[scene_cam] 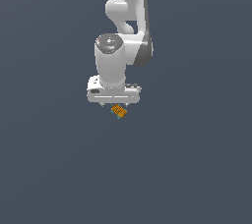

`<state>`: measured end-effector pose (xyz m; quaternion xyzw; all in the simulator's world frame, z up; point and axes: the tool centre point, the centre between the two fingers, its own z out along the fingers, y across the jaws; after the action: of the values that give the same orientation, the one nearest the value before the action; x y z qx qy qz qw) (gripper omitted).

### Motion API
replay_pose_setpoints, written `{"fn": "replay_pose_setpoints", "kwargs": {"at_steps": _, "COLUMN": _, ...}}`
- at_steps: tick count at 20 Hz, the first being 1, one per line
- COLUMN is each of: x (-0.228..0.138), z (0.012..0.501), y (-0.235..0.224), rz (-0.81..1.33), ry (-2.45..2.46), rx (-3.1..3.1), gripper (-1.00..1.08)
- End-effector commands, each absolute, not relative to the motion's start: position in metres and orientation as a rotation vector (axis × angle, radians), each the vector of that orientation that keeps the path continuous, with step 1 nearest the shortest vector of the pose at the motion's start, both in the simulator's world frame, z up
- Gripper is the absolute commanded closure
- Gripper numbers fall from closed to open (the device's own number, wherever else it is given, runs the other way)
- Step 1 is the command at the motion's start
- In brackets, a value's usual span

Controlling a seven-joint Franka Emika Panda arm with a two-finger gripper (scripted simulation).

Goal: Pick up the object and move it to a goal position.

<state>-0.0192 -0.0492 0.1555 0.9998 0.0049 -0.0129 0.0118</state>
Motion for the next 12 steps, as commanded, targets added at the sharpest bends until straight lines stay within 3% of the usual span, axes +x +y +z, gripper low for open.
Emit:
{"fn": "replay_pose_setpoints", "kwargs": {"at_steps": 1, "x": -0.022, "z": 0.152, "y": -0.050, "rz": -0.040, "ry": 0.061, "rx": 3.118, "gripper": -0.92}}
{"fn": "replay_pose_setpoints", "kwargs": {"at_steps": 12, "x": -0.041, "z": 0.124, "y": -0.057, "rz": -0.035, "ry": 0.421, "rx": 3.095, "gripper": -0.92}}
